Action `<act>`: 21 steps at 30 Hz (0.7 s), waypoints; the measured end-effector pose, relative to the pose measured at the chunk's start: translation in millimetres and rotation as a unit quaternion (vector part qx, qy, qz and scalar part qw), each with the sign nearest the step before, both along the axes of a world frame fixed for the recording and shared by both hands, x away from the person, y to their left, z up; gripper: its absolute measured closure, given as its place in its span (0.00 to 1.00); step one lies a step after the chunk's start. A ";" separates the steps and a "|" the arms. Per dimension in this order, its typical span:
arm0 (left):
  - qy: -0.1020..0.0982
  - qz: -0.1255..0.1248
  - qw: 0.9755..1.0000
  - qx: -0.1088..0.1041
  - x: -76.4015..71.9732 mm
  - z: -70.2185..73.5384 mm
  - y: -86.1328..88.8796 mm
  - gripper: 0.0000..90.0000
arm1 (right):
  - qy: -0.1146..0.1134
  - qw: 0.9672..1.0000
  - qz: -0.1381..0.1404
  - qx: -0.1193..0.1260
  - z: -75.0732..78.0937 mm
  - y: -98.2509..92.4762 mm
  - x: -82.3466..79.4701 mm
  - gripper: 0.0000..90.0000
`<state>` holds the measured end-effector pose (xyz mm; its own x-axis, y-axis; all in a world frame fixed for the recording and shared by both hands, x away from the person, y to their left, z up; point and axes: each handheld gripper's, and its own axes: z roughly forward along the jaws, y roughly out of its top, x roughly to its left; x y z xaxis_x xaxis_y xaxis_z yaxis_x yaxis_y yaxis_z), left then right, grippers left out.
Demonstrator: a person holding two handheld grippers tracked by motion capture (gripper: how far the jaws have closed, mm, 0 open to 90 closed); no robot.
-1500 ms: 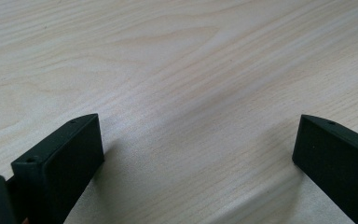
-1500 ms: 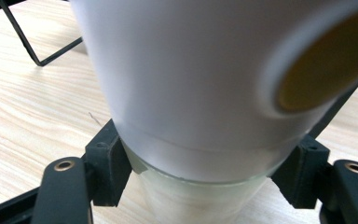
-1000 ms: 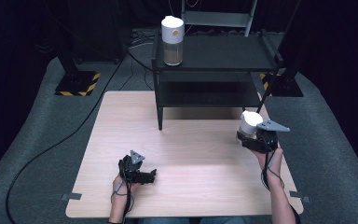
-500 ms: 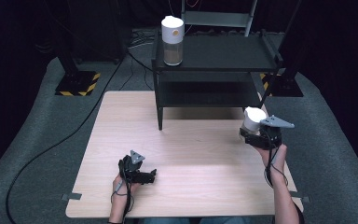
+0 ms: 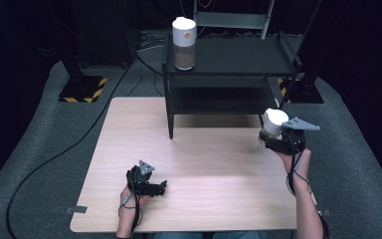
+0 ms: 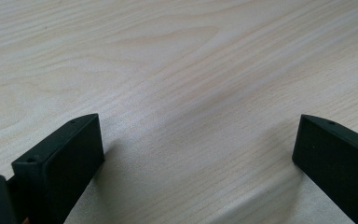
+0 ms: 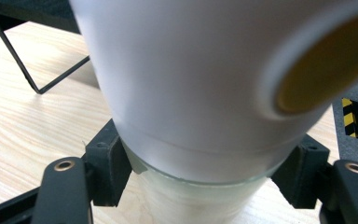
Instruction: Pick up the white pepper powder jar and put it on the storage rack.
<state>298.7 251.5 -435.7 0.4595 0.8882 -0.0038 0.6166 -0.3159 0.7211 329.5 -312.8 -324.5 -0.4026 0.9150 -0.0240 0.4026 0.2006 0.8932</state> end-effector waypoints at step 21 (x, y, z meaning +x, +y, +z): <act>0.000 0.000 1.000 0.000 -0.1 0.0 0.0 0.02 | -0.010 1.000 0.003 0.000 25.8 -8.2 5.3 0.33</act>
<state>298.6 251.5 -435.7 0.4595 0.8882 -0.0030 0.6162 -0.3163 0.7213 334.8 -321.0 -298.7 -0.4074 0.9127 -0.0323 0.3843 0.2034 0.9005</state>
